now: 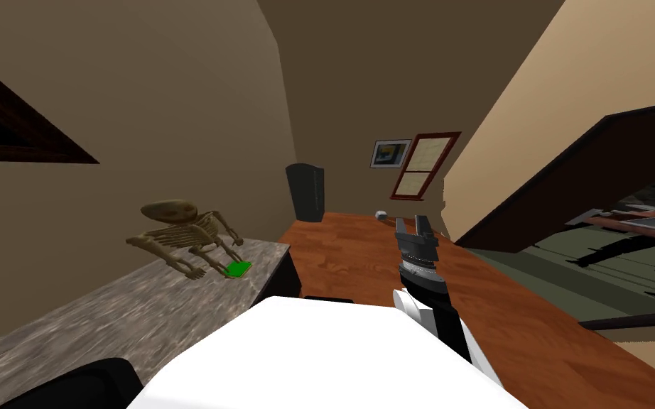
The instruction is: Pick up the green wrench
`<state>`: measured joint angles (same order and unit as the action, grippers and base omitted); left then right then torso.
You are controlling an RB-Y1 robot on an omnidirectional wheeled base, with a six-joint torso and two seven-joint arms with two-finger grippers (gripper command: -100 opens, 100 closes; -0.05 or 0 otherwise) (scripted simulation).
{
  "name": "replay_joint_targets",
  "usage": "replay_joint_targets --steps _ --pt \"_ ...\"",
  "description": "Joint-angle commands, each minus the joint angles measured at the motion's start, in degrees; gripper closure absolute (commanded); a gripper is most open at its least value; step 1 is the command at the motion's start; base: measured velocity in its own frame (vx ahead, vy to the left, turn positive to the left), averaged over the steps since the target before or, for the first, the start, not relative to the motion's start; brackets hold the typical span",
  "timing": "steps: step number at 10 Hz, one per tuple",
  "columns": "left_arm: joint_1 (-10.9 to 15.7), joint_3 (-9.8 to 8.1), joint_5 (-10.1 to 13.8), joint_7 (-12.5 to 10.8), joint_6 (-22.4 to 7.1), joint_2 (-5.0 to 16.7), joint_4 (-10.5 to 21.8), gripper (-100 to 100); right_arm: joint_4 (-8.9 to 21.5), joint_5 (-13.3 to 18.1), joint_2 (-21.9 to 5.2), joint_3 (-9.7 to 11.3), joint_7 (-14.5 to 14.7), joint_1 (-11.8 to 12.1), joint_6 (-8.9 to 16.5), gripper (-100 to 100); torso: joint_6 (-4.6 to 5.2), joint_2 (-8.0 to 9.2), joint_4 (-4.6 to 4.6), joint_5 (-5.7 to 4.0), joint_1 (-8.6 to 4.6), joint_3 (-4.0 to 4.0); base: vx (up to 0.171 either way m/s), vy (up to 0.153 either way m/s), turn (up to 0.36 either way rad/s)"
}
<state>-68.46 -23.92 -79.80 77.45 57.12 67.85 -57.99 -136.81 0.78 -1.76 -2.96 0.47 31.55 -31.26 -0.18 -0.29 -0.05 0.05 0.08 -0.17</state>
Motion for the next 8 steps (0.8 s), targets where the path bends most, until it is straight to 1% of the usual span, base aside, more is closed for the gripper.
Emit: replay_joint_targets --steps 1,2,4,5,6,7,8 --pt "-1.09 0.23 -1.06 0.13 0.7 -1.64 0.75 -100 0.0 0.0 0.0 0.0 0.0 0.0 0.0 0 0.0 0.0 0.0 0.0 0.0 0.0 0.039 0.072 -0.131" --pt "-1.49 0.59 -1.79 0.64 1.35 -3.27 1.62 -100 0.0 0.0 0.0 0.0 0.0 -0.01 0.0 0 0.03 0.04 0.01 -0.02 -0.04 0.03 0.084 0.14 -0.214" --pt "-1.63 1.41 -2.55 1.23 2.2 -5.93 2.51 -100 0.0 0.0 -0.01 -0.01 0.0 0.0 0.0 0 0.02 -0.14 -0.03 0.07 0.33 -0.07 0.095 0.197 -0.107" --pt "-1.44 1.68 -2.62 1.32 2.35 -6.64 2.54 -100 0.0 0.0 -0.01 -0.01 0.0 0.0 0.0 0 0.01 -0.11 -0.02 0.09 0.42 -0.06 0.053 0.175 -0.039" --pt "-1.56 1.47 -2.56 0.73 2.18 -5.96 2.21 -100 0.0 0.0 -0.01 -0.01 0.0 0.0 0.0 0 0.0 -0.03 0.0 0.09 0.34 -0.01 0.02 0.069 -0.012" --pt "-1.48 1.53 -2.57 1.02 2.26 -6.07 2.4 0 0.0 0.0 0.0 0.0 0.0 0.0 0.0 0 0.01 0.07 0.02 0.01 0.0 0.04 0.004 0.015 -0.004" --pt "-0.18 3.32 -3.05 0.63 0.78 -7.21 2.63 -100 0.0 0.0 0.01 0.01 0.0 0.0 0.0 0 0.0 0.14 0.04 -0.06 -0.24 0.08 -0.017 0.03 -0.058"
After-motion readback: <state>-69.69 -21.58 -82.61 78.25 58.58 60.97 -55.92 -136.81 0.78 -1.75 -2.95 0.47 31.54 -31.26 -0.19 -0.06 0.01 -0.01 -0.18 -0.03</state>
